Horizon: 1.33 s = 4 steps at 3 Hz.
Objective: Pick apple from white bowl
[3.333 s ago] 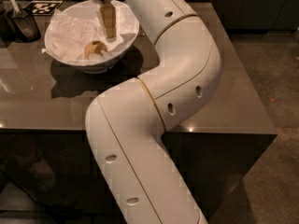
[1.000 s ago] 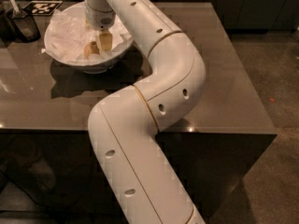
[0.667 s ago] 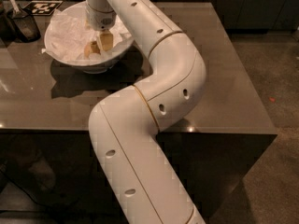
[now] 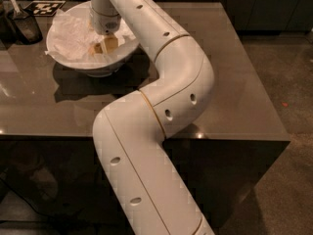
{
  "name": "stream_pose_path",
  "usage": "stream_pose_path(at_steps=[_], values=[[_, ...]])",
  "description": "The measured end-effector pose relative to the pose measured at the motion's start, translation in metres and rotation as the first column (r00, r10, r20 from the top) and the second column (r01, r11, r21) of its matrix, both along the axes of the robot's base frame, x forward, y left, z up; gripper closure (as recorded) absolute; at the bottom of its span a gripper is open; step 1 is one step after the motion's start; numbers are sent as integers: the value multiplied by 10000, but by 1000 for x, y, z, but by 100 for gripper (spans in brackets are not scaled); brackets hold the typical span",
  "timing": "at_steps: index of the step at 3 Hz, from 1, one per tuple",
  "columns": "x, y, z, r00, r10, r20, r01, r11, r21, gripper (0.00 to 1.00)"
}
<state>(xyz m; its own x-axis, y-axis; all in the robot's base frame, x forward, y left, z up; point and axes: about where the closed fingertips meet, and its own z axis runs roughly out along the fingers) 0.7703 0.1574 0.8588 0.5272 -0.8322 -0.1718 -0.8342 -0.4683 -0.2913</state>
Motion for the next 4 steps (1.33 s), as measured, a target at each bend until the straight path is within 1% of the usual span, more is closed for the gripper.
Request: stream_pose_path(at_steps=[2,3,4], values=[[0,-1,0,10000,-11,-52,11,10000,26,5],[0,-3,-1,10000,-28,-65,28,10000,85,7],[5,-3,1,9999,-118,96,116,9998,191,26]])
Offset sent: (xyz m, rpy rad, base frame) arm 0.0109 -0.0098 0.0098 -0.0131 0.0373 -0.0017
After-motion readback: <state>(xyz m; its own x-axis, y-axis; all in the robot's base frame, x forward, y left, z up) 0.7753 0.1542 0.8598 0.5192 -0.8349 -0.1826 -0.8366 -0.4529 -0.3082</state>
